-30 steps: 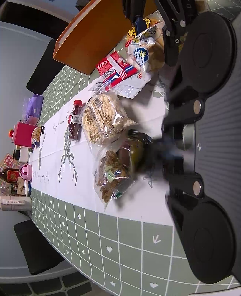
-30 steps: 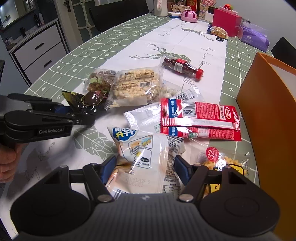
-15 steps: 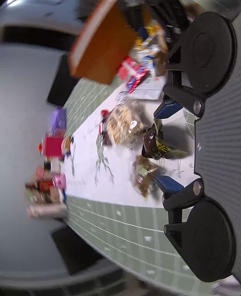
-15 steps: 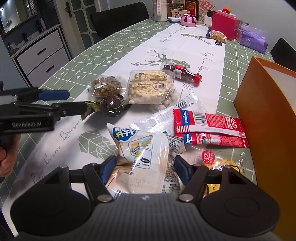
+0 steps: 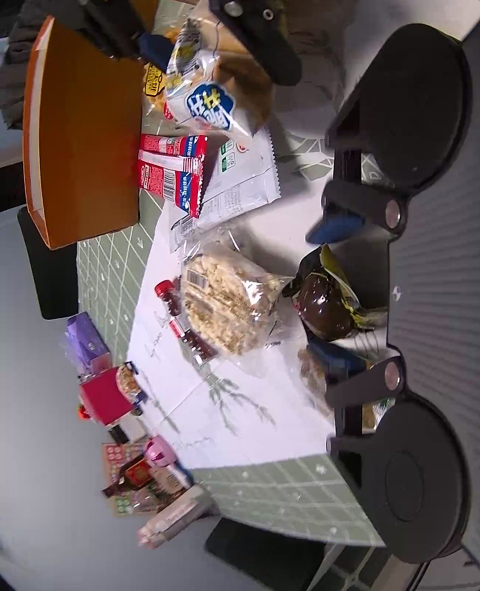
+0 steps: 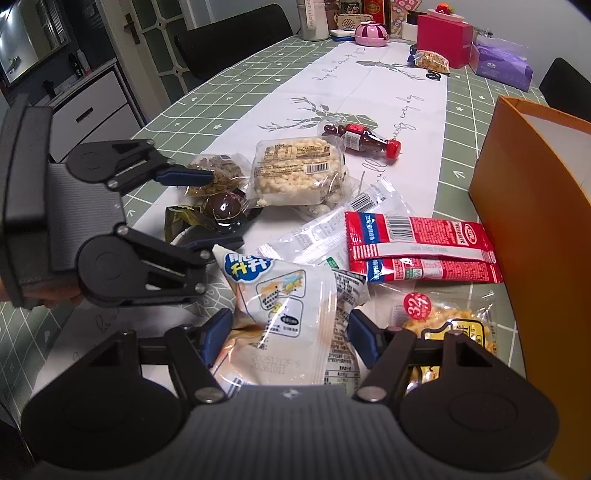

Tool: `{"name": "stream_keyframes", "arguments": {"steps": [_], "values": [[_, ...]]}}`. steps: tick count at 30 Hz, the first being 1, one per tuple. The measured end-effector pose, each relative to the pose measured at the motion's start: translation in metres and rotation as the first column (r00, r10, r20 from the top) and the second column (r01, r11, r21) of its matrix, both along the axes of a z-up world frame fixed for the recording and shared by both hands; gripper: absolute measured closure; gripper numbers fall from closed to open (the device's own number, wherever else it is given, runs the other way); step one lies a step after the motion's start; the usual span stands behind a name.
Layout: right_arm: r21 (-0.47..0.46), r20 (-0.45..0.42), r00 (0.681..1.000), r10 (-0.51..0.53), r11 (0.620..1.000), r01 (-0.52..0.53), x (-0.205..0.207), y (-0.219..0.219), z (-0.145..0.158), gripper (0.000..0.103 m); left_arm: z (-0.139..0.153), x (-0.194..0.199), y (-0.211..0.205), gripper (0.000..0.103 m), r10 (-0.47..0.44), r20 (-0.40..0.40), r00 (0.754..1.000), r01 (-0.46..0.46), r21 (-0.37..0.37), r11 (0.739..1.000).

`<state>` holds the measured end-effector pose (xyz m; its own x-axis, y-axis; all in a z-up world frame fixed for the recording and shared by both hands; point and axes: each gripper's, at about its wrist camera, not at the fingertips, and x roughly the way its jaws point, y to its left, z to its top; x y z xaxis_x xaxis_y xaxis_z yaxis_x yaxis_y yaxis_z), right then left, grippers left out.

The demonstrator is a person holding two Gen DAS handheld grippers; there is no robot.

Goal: Organize snacks

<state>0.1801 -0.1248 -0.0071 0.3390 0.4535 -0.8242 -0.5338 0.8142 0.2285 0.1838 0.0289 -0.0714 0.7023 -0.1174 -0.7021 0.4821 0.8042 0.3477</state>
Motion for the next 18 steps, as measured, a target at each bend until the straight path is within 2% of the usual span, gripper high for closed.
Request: {"name": "stream_keyframes", "arguments": {"steps": [9,18], "values": [[0.011,-0.018,1.0,-0.015,1.0,0.016,0.003,-0.007,-0.004,0.036,0.006,-0.01,0.004,0.045,0.015,0.018,1.0,-0.014,-0.046,0.999],[0.033,0.017,0.999,-0.038,0.999,0.038,0.002,-0.012,0.013,0.036,0.034,-0.034,0.012,0.046,0.016,0.05,0.999,-0.01,-0.112,0.994]]}}
